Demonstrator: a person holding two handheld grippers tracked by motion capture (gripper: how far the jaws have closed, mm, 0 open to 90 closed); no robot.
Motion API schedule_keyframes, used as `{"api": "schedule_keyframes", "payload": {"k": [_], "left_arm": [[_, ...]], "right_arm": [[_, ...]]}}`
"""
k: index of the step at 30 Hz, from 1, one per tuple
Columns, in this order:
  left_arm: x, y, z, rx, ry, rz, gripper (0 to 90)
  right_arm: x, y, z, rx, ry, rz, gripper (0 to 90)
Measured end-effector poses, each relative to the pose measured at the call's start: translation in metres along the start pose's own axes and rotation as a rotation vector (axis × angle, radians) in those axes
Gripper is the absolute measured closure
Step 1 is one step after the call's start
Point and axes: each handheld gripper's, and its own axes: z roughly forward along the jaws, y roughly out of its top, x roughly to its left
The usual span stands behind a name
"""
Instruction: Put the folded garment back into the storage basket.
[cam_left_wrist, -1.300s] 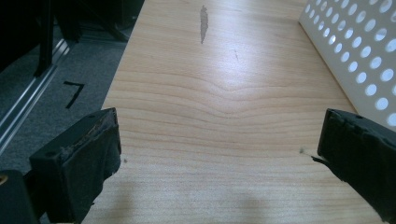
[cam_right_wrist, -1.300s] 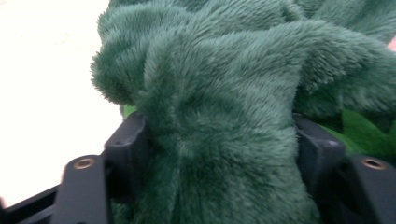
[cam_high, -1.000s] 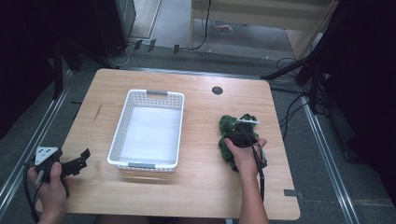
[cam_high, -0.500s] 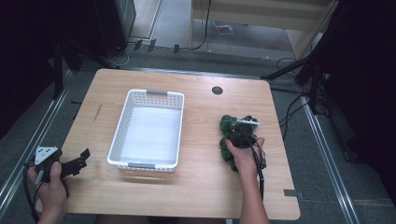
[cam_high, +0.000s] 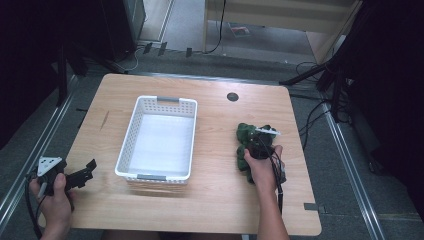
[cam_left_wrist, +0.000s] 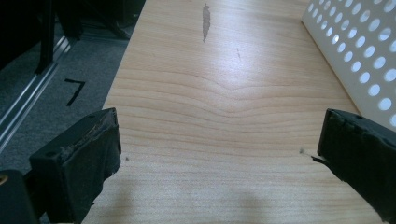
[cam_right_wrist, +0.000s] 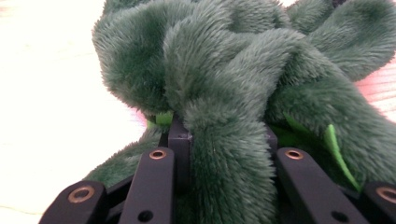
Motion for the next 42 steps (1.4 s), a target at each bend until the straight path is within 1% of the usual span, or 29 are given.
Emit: {"api": "schedule_keyframes", "payload": {"k": [2,5,7,10,14,18,19,20,21,22,23,25,27,28,31,35,38,39,40,41,42], "left_arm": [[0.000,0.000,0.000,0.000,0.000,0.000,0.6],[0.000,0.000,0.000,0.001,0.001,0.001,0.6],[0.000,0.000,0.000,0.001,0.002,0.002,0.6],[0.000,0.000,0.000,0.001,0.001,0.002,0.6],[0.000,0.000,0.000,0.002,0.001,0.002,0.6],[0.000,0.000,0.000,0.001,0.001,0.001,0.6],[0.000,0.000,0.000,0.001,0.001,0.002,0.6],[0.000,0.000,0.000,0.001,0.001,0.001,0.6],[0.000,0.000,0.000,0.001,0.000,0.001,0.6],[0.000,0.000,0.000,0.001,0.000,0.001,0.6],[0.000,0.000,0.000,0.000,0.000,0.003,0.6],[0.000,0.000,0.000,0.000,0.001,0.005,0.6],[-0.001,0.000,0.000,-0.004,0.005,0.006,0.6],[-0.002,0.000,-0.001,-0.004,0.008,0.012,0.6],[-0.004,0.000,-0.001,0.000,0.015,0.043,0.6],[-0.002,0.000,-0.001,-0.004,0.009,0.024,0.6],[-0.002,0.000,0.000,-0.004,0.010,0.024,0.6],[-0.002,0.000,-0.001,-0.002,0.009,0.025,0.6],[-0.002,0.000,-0.001,-0.002,0.009,0.025,0.6],[-0.002,0.000,0.000,-0.003,0.009,0.023,0.6],[-0.002,0.000,0.000,-0.004,0.009,0.021,0.6]], "right_arm": [[0.001,0.001,-0.004,0.004,0.015,0.014,70.6],[0.004,0.003,-0.008,0.010,0.020,0.011,70.6],[0.008,0.004,-0.012,-0.001,0.023,0.005,70.7],[0.013,0.010,-0.021,-0.010,0.021,0.005,70.6],[0.020,0.018,-0.034,-0.021,0.031,0.032,70.7],[0.029,0.026,-0.046,-0.031,0.051,0.026,70.6],[0.035,0.030,-0.052,-0.032,0.059,0.023,70.6],[0.035,0.030,-0.052,-0.032,0.059,0.023,70.6],[0.037,0.031,-0.054,-0.033,0.063,0.021,70.6],[0.043,0.034,-0.058,-0.038,0.077,0.019,70.6],[0.043,0.034,-0.058,-0.038,0.077,0.019,70.6],[0.049,0.037,-0.062,-0.037,0.085,0.012,70.6],[0.059,0.042,-0.069,-0.037,0.107,0.000,70.6],[0.059,0.042,-0.069,-0.037,0.107,0.000,70.6],[0.069,0.046,-0.075,-0.034,0.128,-0.009,70.6],[0.080,0.052,-0.082,-0.029,0.140,-0.017,70.6],[0.088,0.056,-0.088,-0.023,0.149,-0.014,70.6],[0.094,0.060,-0.092,-0.024,0.156,-0.015,70.6],[0.094,0.060,-0.092,-0.024,0.156,-0.015,70.6],[0.098,0.062,-0.095,-0.026,0.164,-0.022,70.6],[0.098,0.062,-0.095,-0.026,0.164,-0.022,70.6]]}}
